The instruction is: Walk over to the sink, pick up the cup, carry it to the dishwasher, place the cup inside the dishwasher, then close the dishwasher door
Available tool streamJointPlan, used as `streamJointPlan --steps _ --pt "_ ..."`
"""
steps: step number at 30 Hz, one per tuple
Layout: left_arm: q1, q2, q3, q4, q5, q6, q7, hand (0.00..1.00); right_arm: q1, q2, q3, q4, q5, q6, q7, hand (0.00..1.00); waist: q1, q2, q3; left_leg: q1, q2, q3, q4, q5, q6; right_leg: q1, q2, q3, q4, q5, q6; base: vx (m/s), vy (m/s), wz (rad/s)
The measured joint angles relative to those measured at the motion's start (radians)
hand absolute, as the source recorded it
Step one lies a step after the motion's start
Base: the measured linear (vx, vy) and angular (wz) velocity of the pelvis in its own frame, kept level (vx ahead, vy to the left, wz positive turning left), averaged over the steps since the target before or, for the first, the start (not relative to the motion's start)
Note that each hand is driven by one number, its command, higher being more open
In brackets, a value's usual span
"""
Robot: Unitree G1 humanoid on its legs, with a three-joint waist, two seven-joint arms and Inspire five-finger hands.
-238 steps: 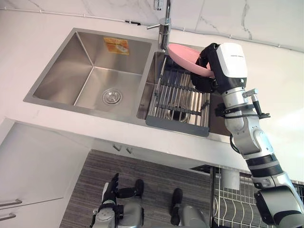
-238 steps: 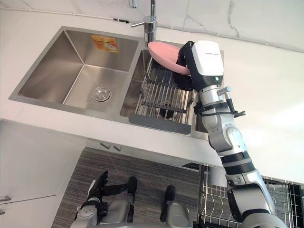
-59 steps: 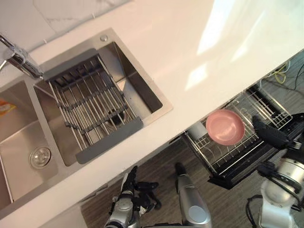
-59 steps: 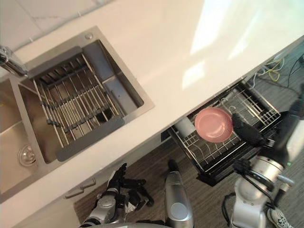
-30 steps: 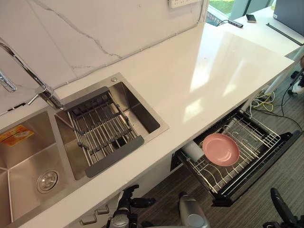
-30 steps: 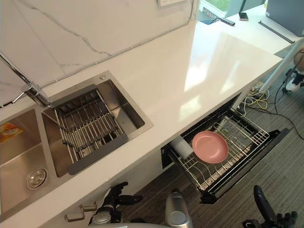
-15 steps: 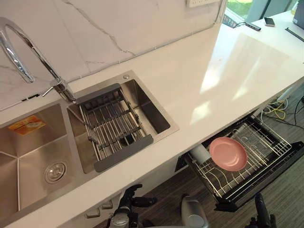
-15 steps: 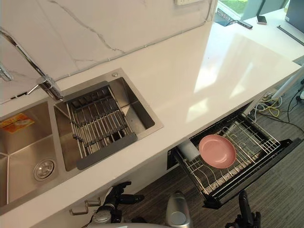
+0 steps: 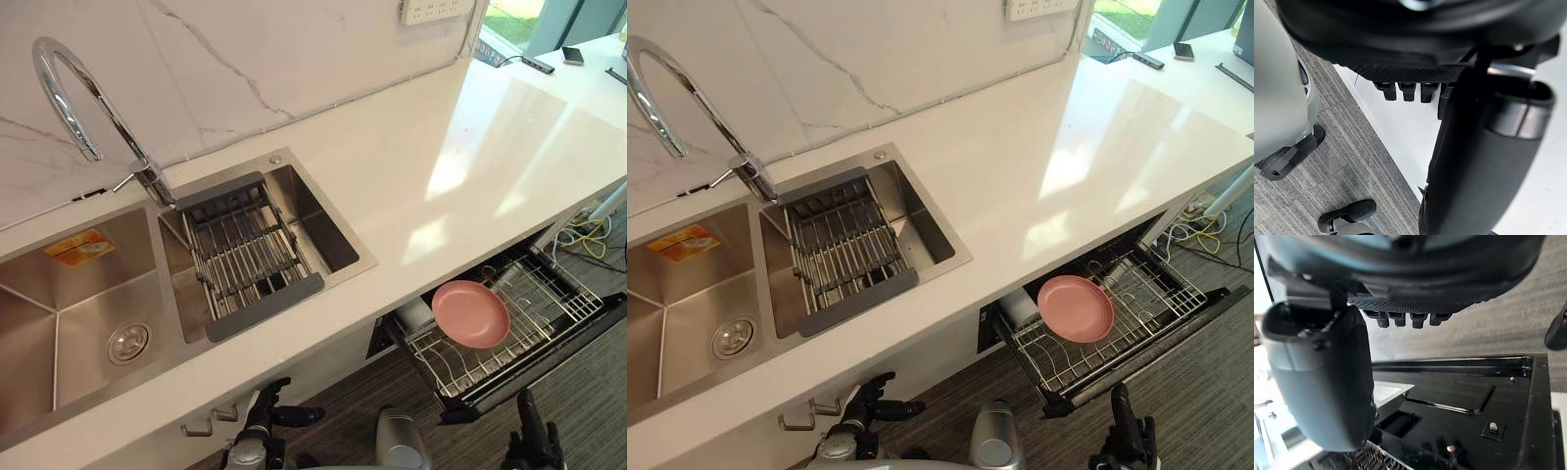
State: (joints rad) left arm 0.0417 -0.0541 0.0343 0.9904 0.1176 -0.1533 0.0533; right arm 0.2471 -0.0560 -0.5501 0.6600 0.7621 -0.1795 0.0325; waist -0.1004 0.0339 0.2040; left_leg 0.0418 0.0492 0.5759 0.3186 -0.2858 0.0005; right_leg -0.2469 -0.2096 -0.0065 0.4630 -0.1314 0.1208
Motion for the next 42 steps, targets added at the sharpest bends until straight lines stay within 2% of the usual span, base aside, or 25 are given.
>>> streamJointPlan --steps 4,8,15,21,26,32,37,42 --pt "0.001 0.003 -0.01 0.0 0.0 -0.006 -0.001 1.0 -0.043 -0.021 0.082 -0.006 -0.009 0.0 0.004 1.0 0.007 -0.001 -0.006 -0.013 -0.004 -0.021 -0.014 0.017 0.001 -0.001 -0.007 -0.019 -0.007 0.001 -0.001 -0.01 -0.021 0.16" --pt "0.0 0.008 -0.023 -0.001 0.001 -0.01 -0.008 1.0 -0.098 -0.058 0.141 -0.011 -0.024 0.003 0.004 1.0 0.022 0.001 -0.013 -0.032 -0.034 -0.049 -0.065 0.067 0.017 -0.023 -0.031 -0.048 -0.005 0.001 -0.001 0.0 -0.023 0.26" --pt "0.0 0.044 -0.043 -0.001 0.001 -0.029 -0.008 1.0 -0.222 -0.141 0.24 -0.007 -0.088 0.016 0.004 1.0 0.038 0.007 -0.016 -0.073 -0.061 -0.145 -0.116 0.133 0.023 -0.031 -0.063 -0.12 -0.009 0.002 -0.002 -0.02 -0.042 0.37" --pt "0.001 0.051 -0.044 0.0 0.001 -0.035 -0.008 1.0 -0.303 -0.188 0.254 0.039 -0.126 0.017 -0.017 1.0 0.057 0.038 -0.019 -0.097 -0.076 -0.231 -0.147 0.178 0.027 -0.012 -0.081 -0.192 -0.023 0.003 -0.006 -0.04 -0.038 0.39" --pt "0.005 0.075 -0.045 0.004 0.0 -0.036 -0.008 1.0 -0.307 -0.205 0.251 0.063 -0.144 0.011 -0.04 1.0 0.053 0.041 -0.018 -0.114 -0.084 -0.282 -0.185 0.219 0.025 -0.009 -0.086 -0.239 -0.036 0.008 -0.014 -0.04 -0.034 0.3" --pt "0.006 0.084 -0.045 0.007 0.0 -0.036 -0.007 1.0 -0.311 -0.215 0.249 0.077 -0.179 0.01 -0.076 1.0 0.053 0.045 -0.012 -0.121 -0.086 -0.338 -0.212 0.244 0.011 0.01 -0.086 -0.281 -0.052 0.004 -0.015 -0.05 -0.02 0.23" --pt "0.006 0.092 -0.054 0.008 0.0 -0.032 -0.005 1.0 -0.304 -0.212 0.247 0.074 -0.246 0.014 -0.086 1.0 0.049 0.047 -0.006 -0.127 -0.082 -0.394 -0.233 0.258 -0.004 0.024 -0.055 -0.282 -0.084 0.003 -0.024 -0.02 -0.03 0.11" --pt "0.009 0.099 -0.068 0.008 0.0 -0.026 -0.002 1.0 -0.194 -0.198 0.249 -0.033 -0.34 0.032 -0.097 1.0 0.045 0.047 -0.006 -0.105 -0.071 -0.45 -0.282 0.297 -0.001 0.067 -0.034 -0.336 -0.131 0.019 -0.038 0.08 -0.055 0.24"
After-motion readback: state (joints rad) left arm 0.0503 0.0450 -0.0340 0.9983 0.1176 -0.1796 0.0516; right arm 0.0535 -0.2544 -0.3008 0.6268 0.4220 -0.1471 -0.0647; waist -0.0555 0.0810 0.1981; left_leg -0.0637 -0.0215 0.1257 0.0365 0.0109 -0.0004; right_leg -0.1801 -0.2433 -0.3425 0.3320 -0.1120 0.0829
